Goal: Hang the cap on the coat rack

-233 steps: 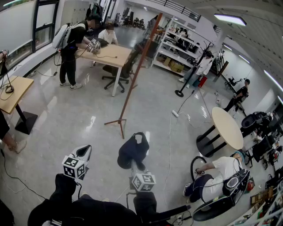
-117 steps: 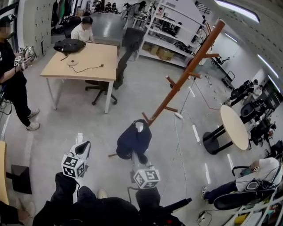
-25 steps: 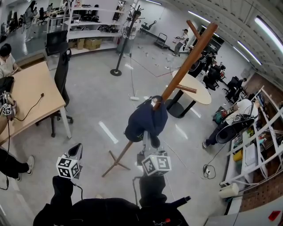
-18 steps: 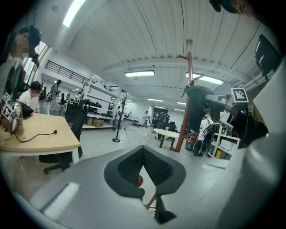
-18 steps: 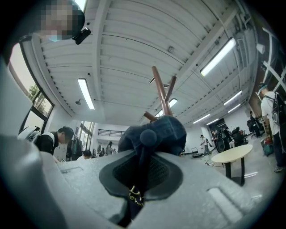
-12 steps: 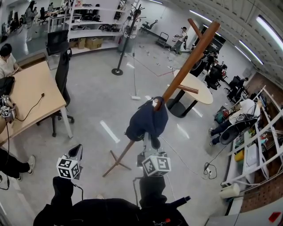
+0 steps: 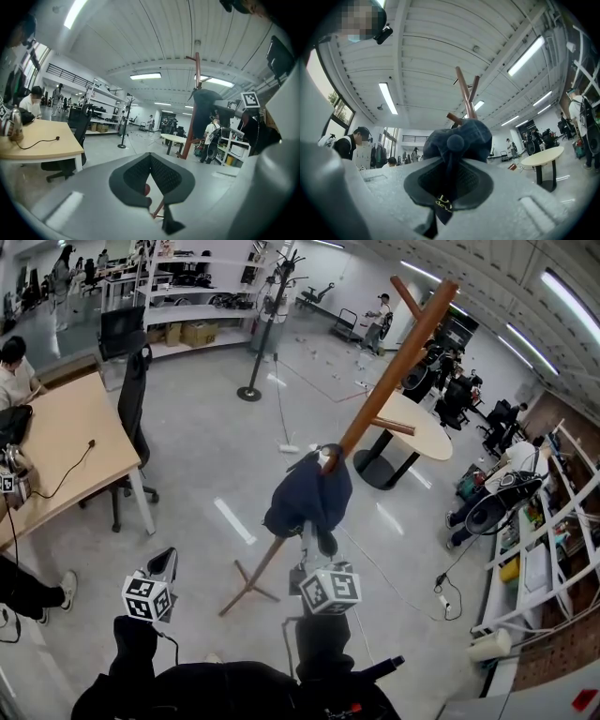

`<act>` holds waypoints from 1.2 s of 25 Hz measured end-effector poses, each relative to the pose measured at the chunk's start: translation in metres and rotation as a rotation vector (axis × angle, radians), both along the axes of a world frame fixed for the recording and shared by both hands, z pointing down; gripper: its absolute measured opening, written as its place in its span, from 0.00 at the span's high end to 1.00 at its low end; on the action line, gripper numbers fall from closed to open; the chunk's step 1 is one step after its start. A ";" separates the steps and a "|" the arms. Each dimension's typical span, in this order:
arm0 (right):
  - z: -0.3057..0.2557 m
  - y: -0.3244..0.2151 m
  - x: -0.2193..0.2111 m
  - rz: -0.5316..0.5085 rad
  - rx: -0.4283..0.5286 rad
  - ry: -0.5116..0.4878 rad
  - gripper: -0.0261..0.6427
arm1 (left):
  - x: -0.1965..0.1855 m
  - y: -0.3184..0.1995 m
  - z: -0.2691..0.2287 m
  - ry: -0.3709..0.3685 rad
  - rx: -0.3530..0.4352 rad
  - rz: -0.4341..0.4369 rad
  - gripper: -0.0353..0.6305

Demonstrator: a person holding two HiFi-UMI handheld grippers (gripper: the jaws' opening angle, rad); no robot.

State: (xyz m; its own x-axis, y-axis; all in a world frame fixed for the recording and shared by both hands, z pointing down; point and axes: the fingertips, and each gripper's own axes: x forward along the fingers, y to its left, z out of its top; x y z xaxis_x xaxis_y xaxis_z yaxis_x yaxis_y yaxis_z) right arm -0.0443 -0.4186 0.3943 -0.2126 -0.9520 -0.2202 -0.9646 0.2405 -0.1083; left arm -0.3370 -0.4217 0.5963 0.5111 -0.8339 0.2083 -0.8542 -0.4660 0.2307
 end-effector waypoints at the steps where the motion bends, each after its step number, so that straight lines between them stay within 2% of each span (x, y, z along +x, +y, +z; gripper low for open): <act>1: 0.000 0.001 0.000 -0.005 -0.002 -0.003 0.94 | 0.000 0.001 0.000 0.000 0.000 -0.001 0.94; 7: 0.004 0.004 -0.001 -0.045 -0.029 -0.016 0.82 | 0.002 0.009 -0.002 -0.001 0.006 -0.010 0.94; 17: 0.010 0.011 0.006 -0.076 -0.043 -0.019 0.71 | 0.010 0.023 -0.004 -0.006 0.007 -0.022 0.94; 30: 0.012 0.028 0.017 -0.137 -0.052 -0.030 0.62 | 0.026 0.048 -0.006 -0.014 0.005 -0.054 0.94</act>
State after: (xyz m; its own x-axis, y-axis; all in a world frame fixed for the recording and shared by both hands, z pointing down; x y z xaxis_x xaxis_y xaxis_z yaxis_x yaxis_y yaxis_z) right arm -0.0275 -0.3907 0.4068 -0.3359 -0.9246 -0.1797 -0.9191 0.3635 -0.1520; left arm -0.3114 -0.3736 0.5902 0.4626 -0.8611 0.2110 -0.8812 -0.4204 0.2162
